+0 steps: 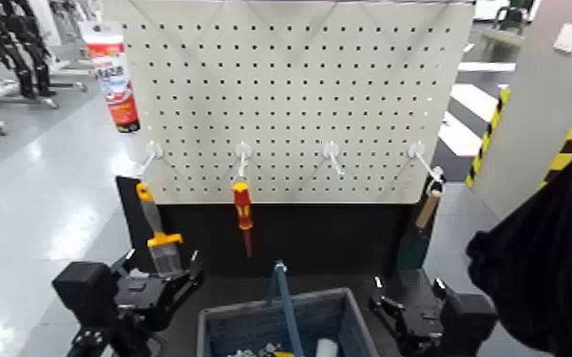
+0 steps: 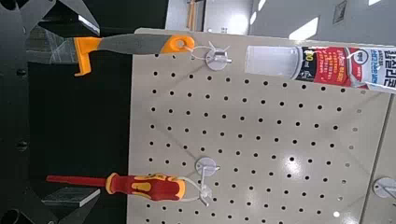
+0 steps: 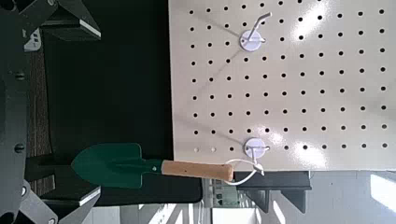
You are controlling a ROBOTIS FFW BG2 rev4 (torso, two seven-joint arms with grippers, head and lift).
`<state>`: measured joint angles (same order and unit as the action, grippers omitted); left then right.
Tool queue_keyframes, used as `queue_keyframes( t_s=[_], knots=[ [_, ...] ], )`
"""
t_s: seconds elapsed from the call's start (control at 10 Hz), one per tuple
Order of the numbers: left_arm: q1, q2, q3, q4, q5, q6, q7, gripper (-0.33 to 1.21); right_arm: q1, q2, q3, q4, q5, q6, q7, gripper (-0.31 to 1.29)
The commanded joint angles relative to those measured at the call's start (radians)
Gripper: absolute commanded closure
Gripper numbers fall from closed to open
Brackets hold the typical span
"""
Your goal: Grasp the handle of the crate.
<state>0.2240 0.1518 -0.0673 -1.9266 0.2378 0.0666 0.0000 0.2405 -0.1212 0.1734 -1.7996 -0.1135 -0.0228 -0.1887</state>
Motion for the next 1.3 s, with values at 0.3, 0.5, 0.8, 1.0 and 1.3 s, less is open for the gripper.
queue_keyframes(
  t_s=[0.3,0.5,0.8,1.0,1.3],
  knots=[
    [0.002,-0.003,0.004,-0.003,0.014,0.013,-0.009,0.10,0.000,0.000,0.000,-0.001,0.000,0.001,0.000,0.14],
    [0.008,-0.009,0.017,-0.041,0.071,0.065,-0.029,0.10,0.000,0.000,0.000,-0.003,-0.002,0.006,0.000,0.14],
    [-0.018,0.017,0.044,-0.084,0.316,0.297,-0.075,0.10,-0.003,-0.002,0.005,-0.003,-0.005,0.011,0.000,0.14],
    [-0.048,0.029,0.064,-0.081,0.511,0.437,-0.094,0.10,-0.004,-0.002,0.006,-0.003,-0.005,0.015,0.000,0.14],
    [-0.095,0.058,0.076,-0.049,0.759,0.588,-0.118,0.10,-0.006,-0.003,0.008,-0.003,-0.005,0.020,0.000,0.14]
  ],
)
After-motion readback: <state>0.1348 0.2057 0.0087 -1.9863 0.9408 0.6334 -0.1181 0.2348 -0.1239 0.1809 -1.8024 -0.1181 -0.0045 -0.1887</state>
